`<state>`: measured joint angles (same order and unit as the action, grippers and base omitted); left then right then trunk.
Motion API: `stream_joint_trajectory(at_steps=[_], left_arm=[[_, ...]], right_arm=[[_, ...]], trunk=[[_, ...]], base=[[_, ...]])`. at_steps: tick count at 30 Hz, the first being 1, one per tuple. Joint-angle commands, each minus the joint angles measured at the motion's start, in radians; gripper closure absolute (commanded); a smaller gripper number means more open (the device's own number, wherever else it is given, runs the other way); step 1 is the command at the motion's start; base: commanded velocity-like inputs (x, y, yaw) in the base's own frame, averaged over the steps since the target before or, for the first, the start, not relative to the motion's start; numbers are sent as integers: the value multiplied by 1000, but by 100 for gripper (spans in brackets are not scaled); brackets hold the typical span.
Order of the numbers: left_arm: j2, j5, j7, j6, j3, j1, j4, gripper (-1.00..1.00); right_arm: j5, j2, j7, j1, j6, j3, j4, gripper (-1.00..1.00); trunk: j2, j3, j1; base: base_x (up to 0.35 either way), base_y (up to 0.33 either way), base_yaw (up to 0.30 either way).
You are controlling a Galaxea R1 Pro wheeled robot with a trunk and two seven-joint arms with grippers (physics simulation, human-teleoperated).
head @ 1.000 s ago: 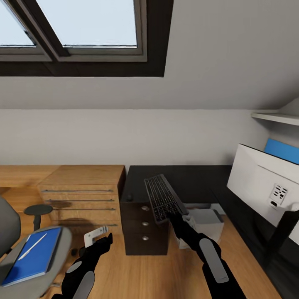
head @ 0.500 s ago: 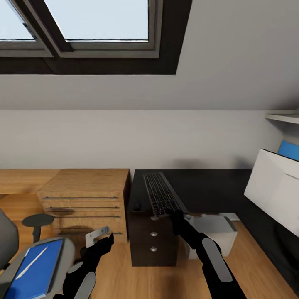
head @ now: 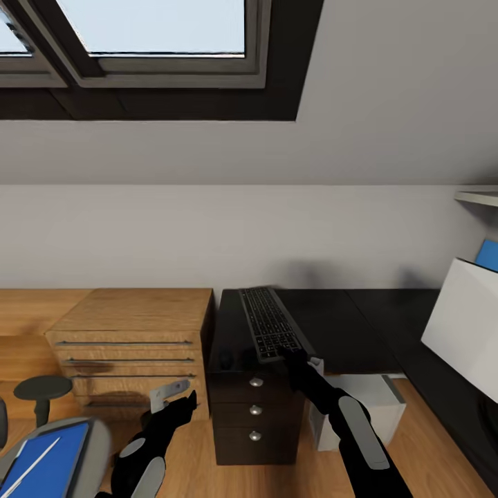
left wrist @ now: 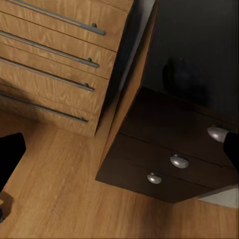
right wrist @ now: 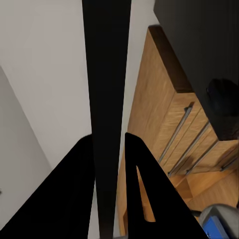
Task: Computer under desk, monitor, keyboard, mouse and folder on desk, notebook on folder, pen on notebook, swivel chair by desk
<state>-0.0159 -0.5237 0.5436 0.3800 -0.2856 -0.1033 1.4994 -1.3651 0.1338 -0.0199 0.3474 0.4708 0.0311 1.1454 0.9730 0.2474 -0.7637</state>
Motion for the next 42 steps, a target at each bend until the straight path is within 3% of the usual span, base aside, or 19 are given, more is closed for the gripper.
stream_joint_trajectory(at_steps=[1,13,21,42], left_arm=[[-2,-7,9,2,-7,-1,1,-100],[-2,-15,4,4,-11,-1,18,-100],[-2,-15,5,4,-5,-1,27,-100],[-2,-16,7,5,6,-1,45,-100]], right_arm=[[-11,1,2,1,7,3,1,100],[-11,3,2,0,2,2,-6,100],[-10,0,5,-1,3,-29,-6,100],[-5,-5,6,-2,4,-30,-8,100]], trunk=[[1,1,-1],[1,1,-1],[57,26,-31],[204,92,-112]], base=[[233,-142,0],[42,-26,0],[0,0,0],[0,0,0]])
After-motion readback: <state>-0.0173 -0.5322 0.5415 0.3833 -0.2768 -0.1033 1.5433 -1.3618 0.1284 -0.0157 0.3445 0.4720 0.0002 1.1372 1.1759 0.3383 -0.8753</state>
